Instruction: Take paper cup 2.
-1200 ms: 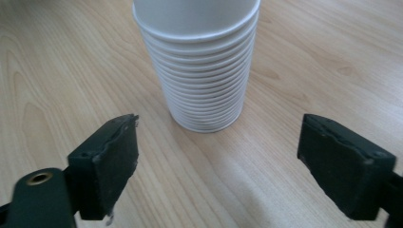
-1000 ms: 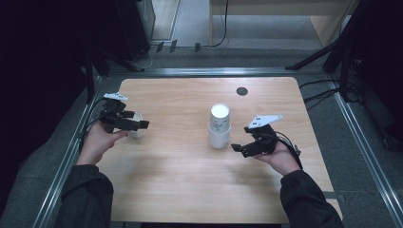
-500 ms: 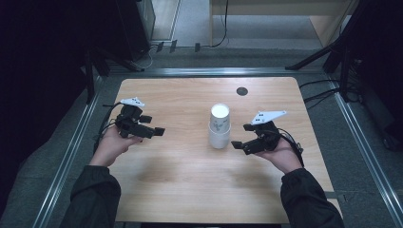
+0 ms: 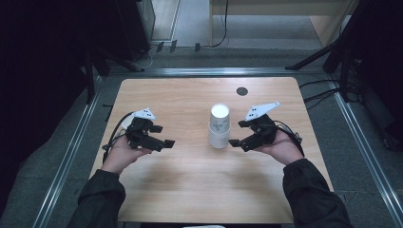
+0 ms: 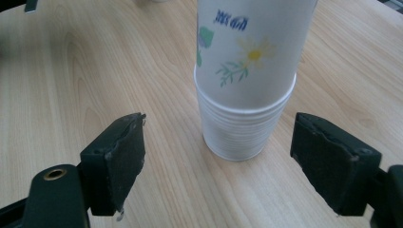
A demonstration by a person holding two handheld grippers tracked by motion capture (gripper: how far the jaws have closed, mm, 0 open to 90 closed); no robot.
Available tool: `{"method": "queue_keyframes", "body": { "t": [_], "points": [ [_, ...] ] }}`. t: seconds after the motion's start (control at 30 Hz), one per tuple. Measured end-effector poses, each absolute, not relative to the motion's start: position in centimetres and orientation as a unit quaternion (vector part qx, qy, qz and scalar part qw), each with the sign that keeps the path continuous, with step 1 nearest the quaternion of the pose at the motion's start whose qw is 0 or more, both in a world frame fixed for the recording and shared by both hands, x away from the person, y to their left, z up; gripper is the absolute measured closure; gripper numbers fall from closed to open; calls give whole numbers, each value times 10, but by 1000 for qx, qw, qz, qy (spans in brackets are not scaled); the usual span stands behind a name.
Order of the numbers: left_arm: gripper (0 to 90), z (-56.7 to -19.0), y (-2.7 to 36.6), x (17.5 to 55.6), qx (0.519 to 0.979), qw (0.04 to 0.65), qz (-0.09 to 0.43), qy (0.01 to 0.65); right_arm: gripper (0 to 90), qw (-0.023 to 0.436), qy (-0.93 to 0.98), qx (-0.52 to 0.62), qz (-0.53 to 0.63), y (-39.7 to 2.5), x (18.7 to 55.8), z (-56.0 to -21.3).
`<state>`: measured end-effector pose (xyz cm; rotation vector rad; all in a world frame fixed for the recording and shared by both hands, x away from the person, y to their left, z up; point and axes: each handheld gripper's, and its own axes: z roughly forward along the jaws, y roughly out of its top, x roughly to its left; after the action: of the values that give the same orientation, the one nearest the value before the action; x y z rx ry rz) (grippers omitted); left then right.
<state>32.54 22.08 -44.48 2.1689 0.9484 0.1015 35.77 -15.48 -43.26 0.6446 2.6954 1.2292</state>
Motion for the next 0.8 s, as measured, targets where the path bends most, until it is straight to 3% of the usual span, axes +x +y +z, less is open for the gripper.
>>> {"method": "queue_keyframes", "body": {
  "t": [0.8],
  "points": [
    [153, -456, 210, 320, 871, 358, 35, 336, 212, 30, 936, 144, 320, -108, 405, -396]
  ]
}}
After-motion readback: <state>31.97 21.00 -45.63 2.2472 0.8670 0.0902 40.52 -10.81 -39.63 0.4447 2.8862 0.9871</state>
